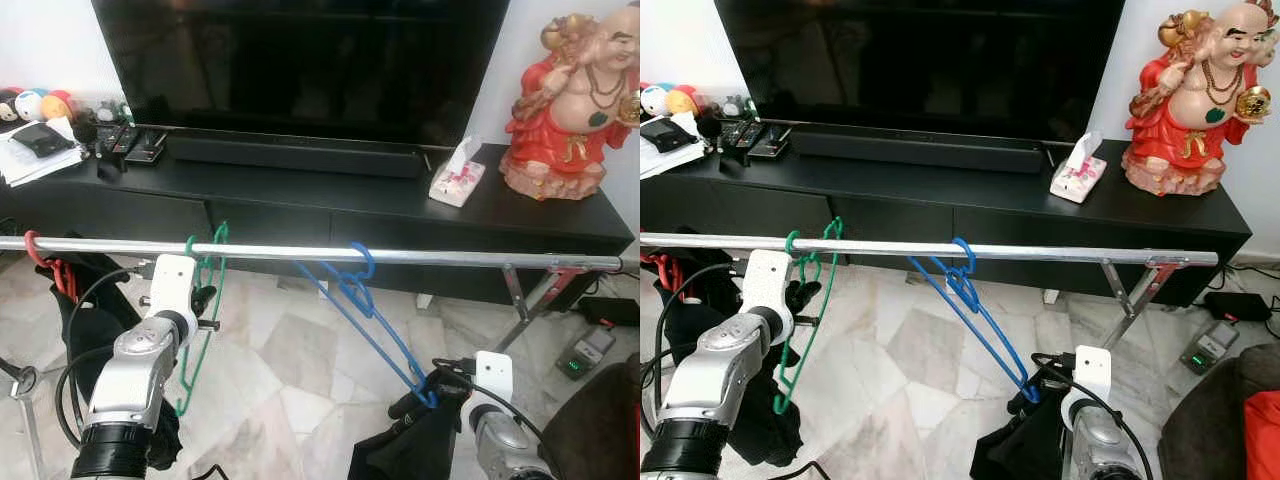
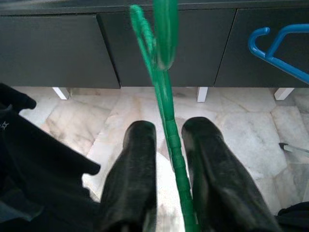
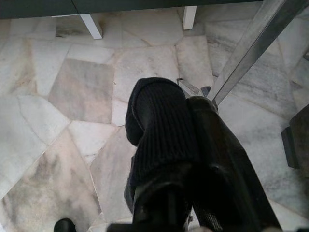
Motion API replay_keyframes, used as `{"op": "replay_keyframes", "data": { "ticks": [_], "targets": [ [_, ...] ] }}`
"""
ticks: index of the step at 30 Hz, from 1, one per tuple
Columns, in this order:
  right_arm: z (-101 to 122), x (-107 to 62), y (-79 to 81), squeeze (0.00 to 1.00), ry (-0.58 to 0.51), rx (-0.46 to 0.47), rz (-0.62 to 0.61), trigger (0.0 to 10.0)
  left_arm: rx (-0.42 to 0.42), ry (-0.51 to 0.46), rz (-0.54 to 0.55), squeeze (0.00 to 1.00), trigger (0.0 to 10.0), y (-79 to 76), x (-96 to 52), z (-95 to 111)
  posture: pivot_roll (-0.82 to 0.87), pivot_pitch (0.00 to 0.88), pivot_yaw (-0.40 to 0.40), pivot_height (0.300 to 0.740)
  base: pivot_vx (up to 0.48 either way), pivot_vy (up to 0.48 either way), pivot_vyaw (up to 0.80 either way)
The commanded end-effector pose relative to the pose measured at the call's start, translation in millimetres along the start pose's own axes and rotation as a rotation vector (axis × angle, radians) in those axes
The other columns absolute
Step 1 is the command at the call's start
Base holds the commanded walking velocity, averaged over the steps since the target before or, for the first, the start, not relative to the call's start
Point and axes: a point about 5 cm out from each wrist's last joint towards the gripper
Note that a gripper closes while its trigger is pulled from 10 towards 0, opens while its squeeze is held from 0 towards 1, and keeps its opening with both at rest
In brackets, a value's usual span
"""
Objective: Hang hanger
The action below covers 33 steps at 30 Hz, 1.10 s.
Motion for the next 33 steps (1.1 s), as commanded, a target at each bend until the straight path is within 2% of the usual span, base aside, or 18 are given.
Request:
{"op": "replay_keyframes", "data": {
  "ticks": [1,10,18,21,22,23,24,29,33],
  "targets": [
    [6,1.2,-2.7,0.0,-0.015,-0.007,-0.006,10.0,0.012,0.02,-0.002,0.0,0.0,-0.2,1.4,0,-0.02,0.0,-0.025,0.74,0.0,0.0,0.0],
    [6,1.3,-2.4,0.0,-0.017,-0.007,-0.003,10.0,0.028,0.09,0.048,0.0,0.0,4.2,0.7,-8,-0.02,0.0,-0.024,0.74,0.0,0.0,0.0],
    [6,1.2,-2.5,0.0,-0.019,-0.008,-0.002,10.0,0.04,0.064,0.032,0.0,0.0,1.4,-0.2,-7,-0.02,0.0,-0.025,0.74,0.0,0.0,0.0],
    [6,1.2,-2.4,0.0,-0.021,-0.009,-0.002,10.0,0.063,0.028,0.021,0.0,0.0,-0.6,-1.3,-3,-0.02,0.0,-0.025,0.74,0.0,0.0,0.0],
    [6,1.2,-2.5,0.0,-0.023,-0.008,-0.003,10.0,0.074,-0.013,0.004,0.0,0.0,-3.0,-2.9,1,-0.02,0.0,-0.025,0.74,0.0,0.0,0.0],
    [7,1.2,-2.6,0.0,-0.03,-0.009,-0.005,10.0,0.107,-0.109,-0.025,0.0,0.0,-8.7,-8.5,10,-0.02,0.0,-0.025,0.74,0.0,0.0,0.0],
    [7,1.1,-2.6,0.0,-0.033,-0.009,-0.006,10.0,0.115,-0.141,-0.033,0.0,0.0,-10.5,-10.9,12,-0.02,0.0,-0.025,0.74,0.0,0.0,0.0],
    [8,1.0,-3.0,0.0,-0.04,-0.007,-0.008,10.0,0.139,-0.203,-0.045,0.0,0.0,-12.0,-17.4,16,-0.02,0.0,-0.026,0.74,0.0,0.0,0.0],
    [8,1.0,-3.3,0.0,-0.044,-0.009,-0.009,10.0,0.143,-0.266,-0.054,0.0,0.0,-11.6,-28.4,17,-0.02,0.0,-0.026,0.74,0.0,0.0,0.0]
  ]
}}
Point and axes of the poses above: a point about 5 cm out from each wrist's last joint towards the gripper, its own x axis pointing out of the wrist towards the gripper, its own z axis along the axis of the wrist's last joint, y = z × x, and after that the axes turned 9 degrees about -x, right-handed
